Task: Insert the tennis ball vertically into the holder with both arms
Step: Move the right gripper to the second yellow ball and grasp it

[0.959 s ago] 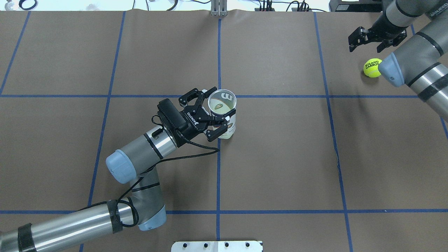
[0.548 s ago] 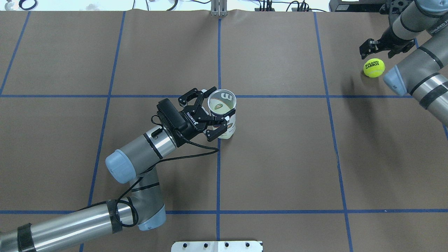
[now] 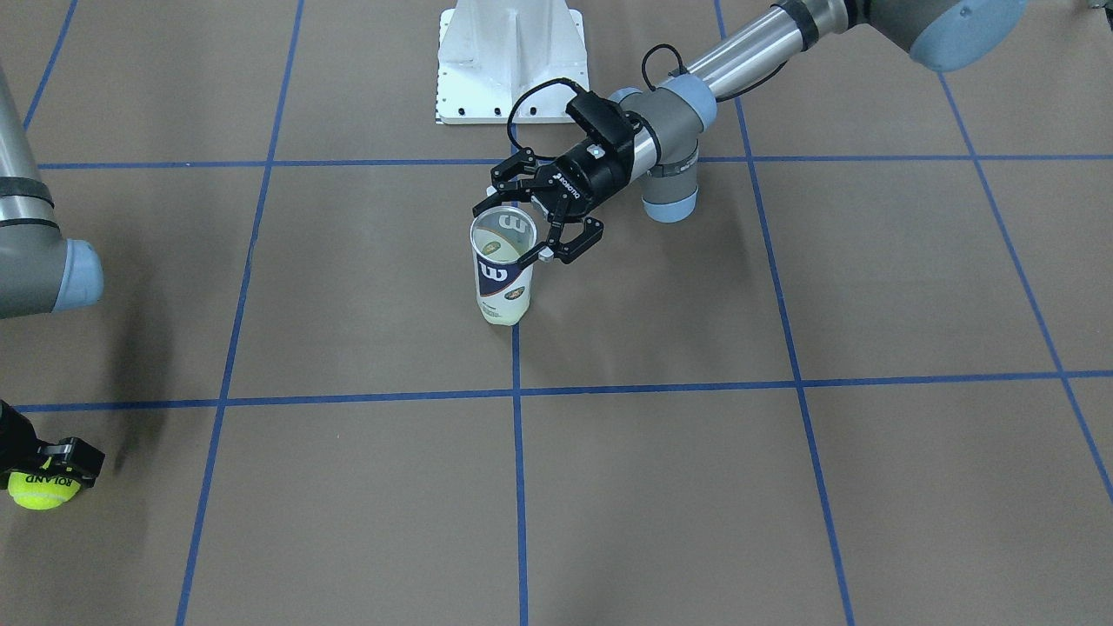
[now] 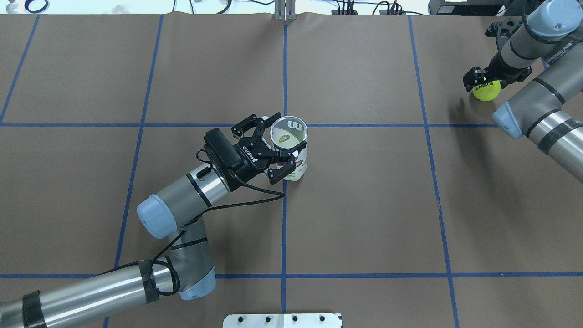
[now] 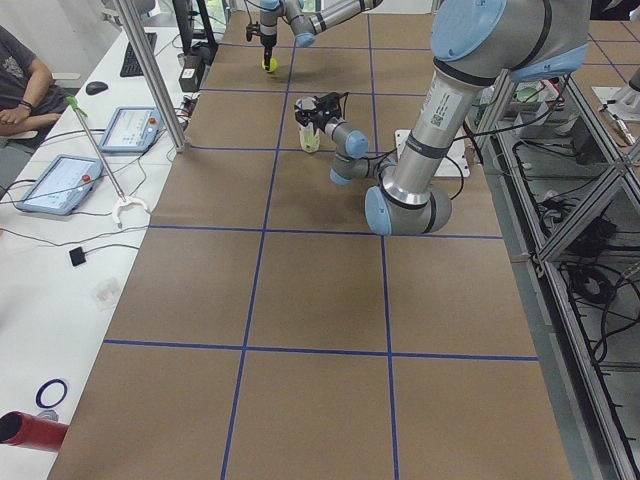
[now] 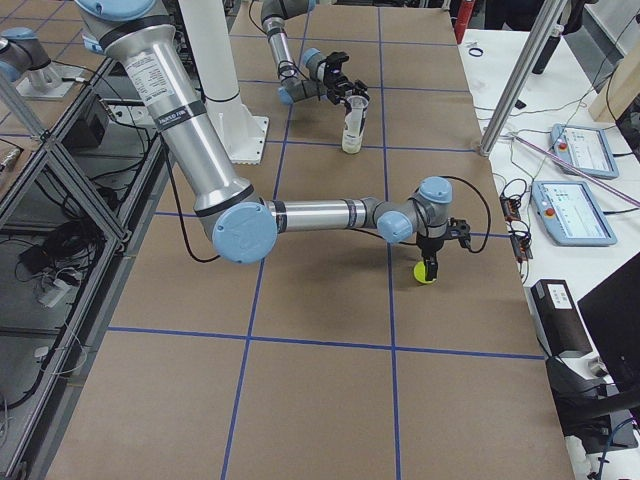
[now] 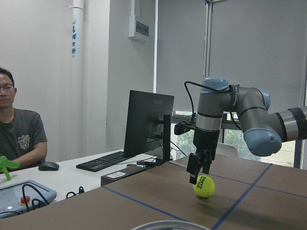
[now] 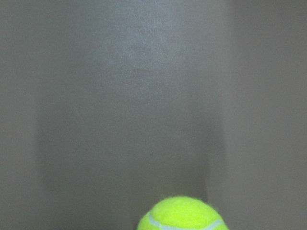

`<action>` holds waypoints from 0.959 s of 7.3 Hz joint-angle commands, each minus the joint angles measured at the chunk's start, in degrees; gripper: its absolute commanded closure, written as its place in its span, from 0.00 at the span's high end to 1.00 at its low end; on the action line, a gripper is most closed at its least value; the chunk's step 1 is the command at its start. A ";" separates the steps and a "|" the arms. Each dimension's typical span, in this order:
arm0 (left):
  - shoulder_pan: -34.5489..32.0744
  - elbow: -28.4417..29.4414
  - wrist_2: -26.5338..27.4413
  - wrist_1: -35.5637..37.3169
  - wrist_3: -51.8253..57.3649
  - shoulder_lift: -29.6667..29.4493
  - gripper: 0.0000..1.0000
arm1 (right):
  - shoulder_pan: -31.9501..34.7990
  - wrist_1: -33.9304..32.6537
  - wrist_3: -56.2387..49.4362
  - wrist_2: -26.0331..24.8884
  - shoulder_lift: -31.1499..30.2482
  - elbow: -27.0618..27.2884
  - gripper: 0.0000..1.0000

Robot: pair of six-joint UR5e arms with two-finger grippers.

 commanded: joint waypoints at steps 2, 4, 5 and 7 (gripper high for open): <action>0.00 -0.03 0.00 0.00 0.09 0.06 0.88 | -0.77 -0.15 -0.22 -2.13 -0.24 -0.22 0.63; 0.00 -0.03 -0.08 0.00 0.00 0.06 0.88 | -0.60 -0.15 -0.14 -2.15 0.11 -0.22 0.00; 0.00 -0.03 0.00 0.00 0.00 0.06 0.88 | -0.25 -0.67 0.21 -1.45 1.33 1.09 0.00; 0.00 0.06 0.00 0.00 0.00 0.14 0.88 | 0.98 -13.17 2.48 2.76 3.09 13.07 0.00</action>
